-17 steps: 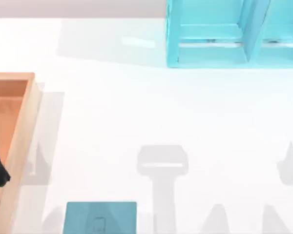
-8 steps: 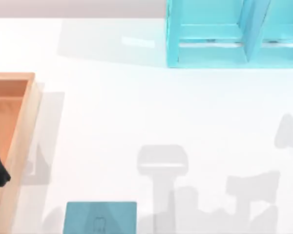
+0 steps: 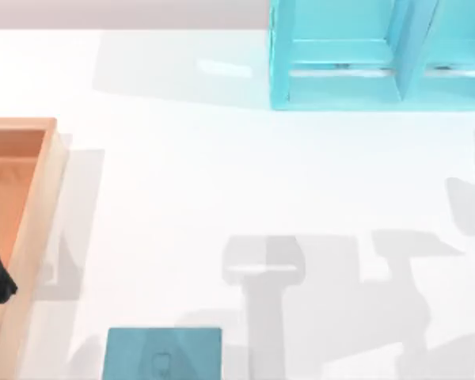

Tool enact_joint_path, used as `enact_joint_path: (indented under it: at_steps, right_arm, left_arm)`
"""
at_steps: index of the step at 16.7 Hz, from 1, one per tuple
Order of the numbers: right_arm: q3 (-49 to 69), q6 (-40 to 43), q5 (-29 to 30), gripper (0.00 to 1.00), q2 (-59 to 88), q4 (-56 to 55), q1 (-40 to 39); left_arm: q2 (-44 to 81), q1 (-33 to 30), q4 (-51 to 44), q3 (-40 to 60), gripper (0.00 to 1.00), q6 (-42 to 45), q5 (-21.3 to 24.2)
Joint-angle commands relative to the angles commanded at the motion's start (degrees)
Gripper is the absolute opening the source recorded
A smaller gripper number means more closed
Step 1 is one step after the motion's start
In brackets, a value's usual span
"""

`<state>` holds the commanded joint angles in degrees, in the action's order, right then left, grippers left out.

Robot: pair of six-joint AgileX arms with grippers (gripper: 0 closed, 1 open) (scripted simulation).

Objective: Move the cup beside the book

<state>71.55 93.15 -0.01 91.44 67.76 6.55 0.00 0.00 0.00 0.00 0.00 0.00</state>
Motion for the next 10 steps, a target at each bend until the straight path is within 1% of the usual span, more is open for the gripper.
enact_joint_path:
  at_steps: [3,8,10]
  right_arm:
    - [2.67,2.97,0.01,1.00,2.95,2.06,0.20]
    - [2.35,2.87,0.00,1.00,2.82,1.73,-0.08]
    - [0.70,2.78,0.01,1.00,3.52,-0.29,-0.02]
  left_arm:
    - [0.00,0.00,0.00,0.00,1.00,0.00,0.00]
    - [0.00,0.00,0.00,0.00,1.00,0.00,0.00]
    - [0.00,0.00,0.00,0.00,1.00,0.00,0.00]
